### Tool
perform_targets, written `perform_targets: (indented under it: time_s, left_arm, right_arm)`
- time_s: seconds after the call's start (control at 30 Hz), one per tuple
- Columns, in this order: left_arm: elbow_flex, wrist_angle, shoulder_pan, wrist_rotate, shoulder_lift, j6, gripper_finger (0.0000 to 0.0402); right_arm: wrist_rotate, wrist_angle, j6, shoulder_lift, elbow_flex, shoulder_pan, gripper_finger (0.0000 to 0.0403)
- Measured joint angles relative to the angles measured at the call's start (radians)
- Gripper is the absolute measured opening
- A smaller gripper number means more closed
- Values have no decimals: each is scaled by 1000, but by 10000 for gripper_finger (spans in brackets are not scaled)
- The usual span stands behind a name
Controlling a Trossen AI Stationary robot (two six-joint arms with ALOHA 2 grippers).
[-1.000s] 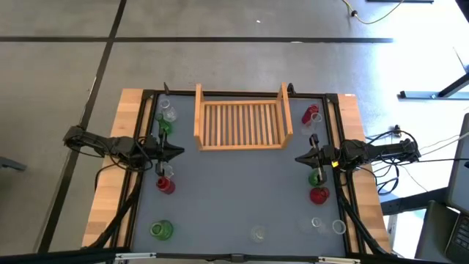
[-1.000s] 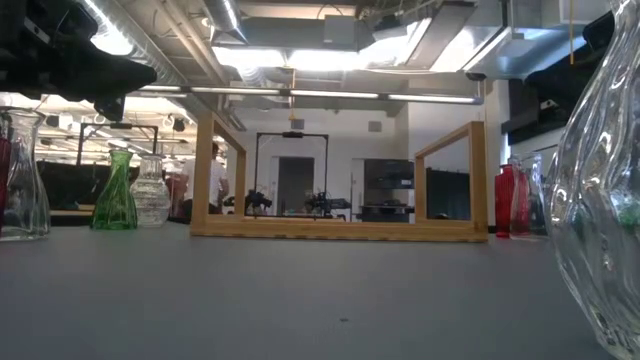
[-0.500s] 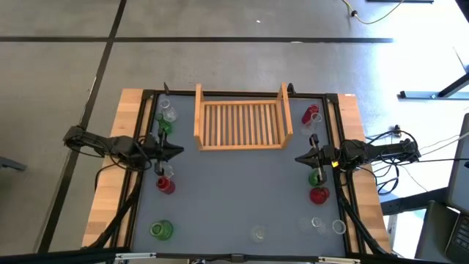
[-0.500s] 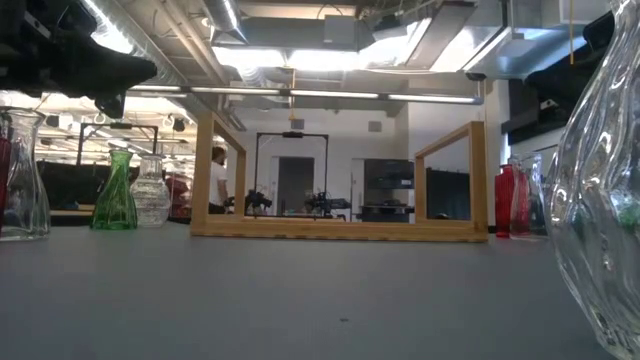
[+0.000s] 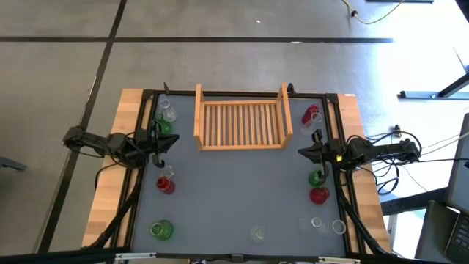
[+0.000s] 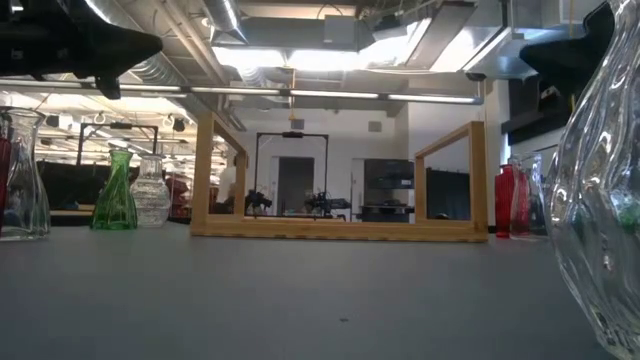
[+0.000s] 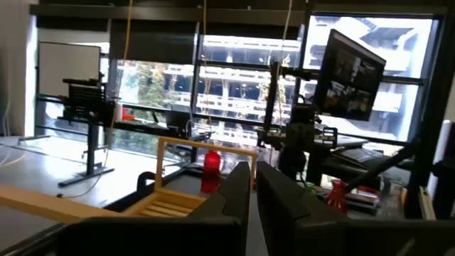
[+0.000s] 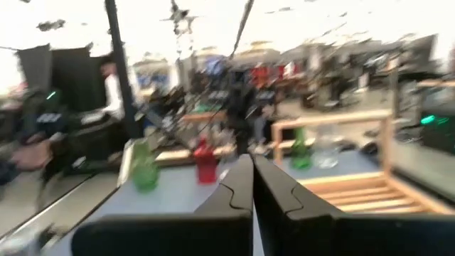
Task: Sort vases onto shelf
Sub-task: Put the green vase on the shelf
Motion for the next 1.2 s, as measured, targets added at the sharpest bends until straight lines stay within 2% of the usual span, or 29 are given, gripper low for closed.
perform_targets:
  time_s: [0.1,0.23,0.5,0.73,1.0,1.2]
  left_arm:
    - [0,3,24,3,0,0,21]
    - [0,16,59,82,15,0,21]
    - [0,132,89,214,154,0,21]
    - [0,250,88,235,268,1,21]
    - [5,467,111,242,431,50,21]
    - [107,482,122,291,570,55,21]
  right_arm:
    - [34,29,-37,0,0,0,0]
    - [59,34,-47,50,22,0,0]
    - [60,-18,-53,309,177,0,0]
    - [67,-152,-72,533,364,0,0]
    - [13,-274,35,670,522,2,0]
    - [-43,-263,125,738,552,2,0]
